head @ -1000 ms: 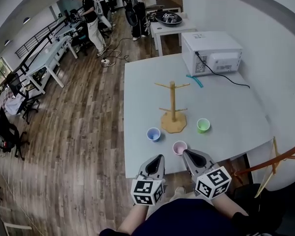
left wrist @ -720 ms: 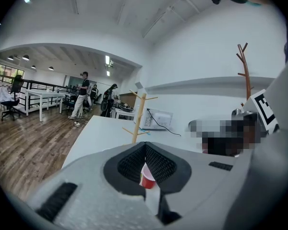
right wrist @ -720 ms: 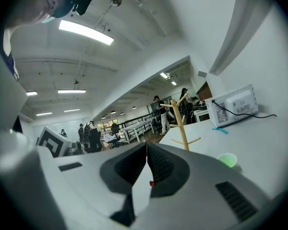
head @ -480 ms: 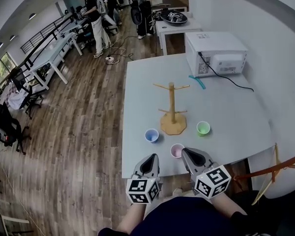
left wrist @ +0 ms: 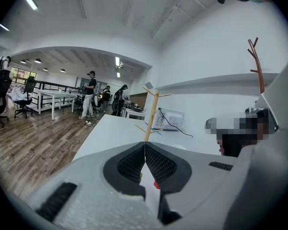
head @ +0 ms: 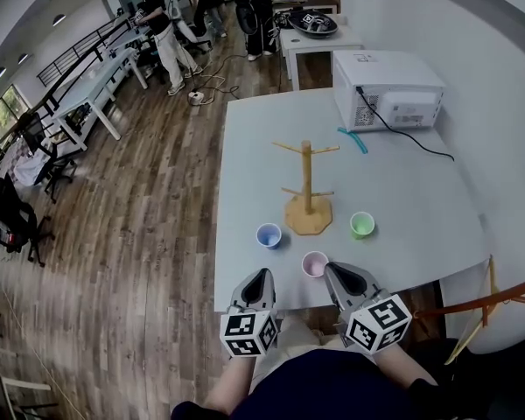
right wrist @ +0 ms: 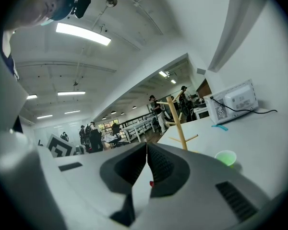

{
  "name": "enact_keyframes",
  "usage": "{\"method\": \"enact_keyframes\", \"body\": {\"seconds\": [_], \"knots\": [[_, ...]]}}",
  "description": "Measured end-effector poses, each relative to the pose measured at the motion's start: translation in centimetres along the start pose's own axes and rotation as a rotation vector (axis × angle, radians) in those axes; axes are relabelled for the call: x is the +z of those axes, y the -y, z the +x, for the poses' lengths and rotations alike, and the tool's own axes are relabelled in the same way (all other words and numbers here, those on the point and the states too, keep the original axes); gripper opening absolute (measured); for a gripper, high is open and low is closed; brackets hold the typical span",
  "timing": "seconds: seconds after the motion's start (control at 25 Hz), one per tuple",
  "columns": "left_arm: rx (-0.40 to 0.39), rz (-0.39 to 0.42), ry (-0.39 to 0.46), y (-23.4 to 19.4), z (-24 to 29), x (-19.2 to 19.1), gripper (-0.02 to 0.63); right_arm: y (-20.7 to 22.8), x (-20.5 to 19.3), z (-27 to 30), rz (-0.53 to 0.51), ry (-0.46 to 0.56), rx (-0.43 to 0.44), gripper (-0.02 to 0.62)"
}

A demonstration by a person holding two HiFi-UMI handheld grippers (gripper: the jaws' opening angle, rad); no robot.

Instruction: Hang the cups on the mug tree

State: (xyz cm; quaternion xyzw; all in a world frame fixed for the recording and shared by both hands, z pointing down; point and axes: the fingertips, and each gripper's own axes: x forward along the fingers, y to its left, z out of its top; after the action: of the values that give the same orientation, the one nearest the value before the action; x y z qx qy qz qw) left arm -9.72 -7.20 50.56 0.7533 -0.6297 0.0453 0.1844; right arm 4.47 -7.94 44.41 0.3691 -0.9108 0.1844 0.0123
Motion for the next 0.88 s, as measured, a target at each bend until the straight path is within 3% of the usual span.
{"method": "enact_keyframes", "body": {"seconds": [0.44,0.48,0.52,0.56,0.72,0.88], "knots": [[0.029,0.079,-0.038,-2.7,2.0,-2.4,0.023,0.2,-0.3,1.0,-0.006,-0.01,-0.029,0.029],[0.023,0.087,-0.047,-2.8,2.4,-2.7,0.052,0.4,-0.3,1.1,-0.005,-0.009,-0.034,0.029],[0.015,0.093,-0.056,-3.0,2.9,-3.1,0.145,0.6,-0.2,1.2,-0.005,-0.008,-0.04,0.029],[0.01,0.098,-0.068,-3.2,3.4,-3.6,0.194,0.8,-0.1,1.2,-0.006,-0.007,-0.047,0.029],[0.001,0.096,-0.114,-4.1,5.5,-5.3,0.253,2.2,0.2,1.1,0.002,0.001,-0.09,0.03],[0.003,0.107,-0.122,-4.7,7.1,-6.3,0.258,3.2,0.3,1.2,0.002,-0.004,-0.113,0.029]]}}
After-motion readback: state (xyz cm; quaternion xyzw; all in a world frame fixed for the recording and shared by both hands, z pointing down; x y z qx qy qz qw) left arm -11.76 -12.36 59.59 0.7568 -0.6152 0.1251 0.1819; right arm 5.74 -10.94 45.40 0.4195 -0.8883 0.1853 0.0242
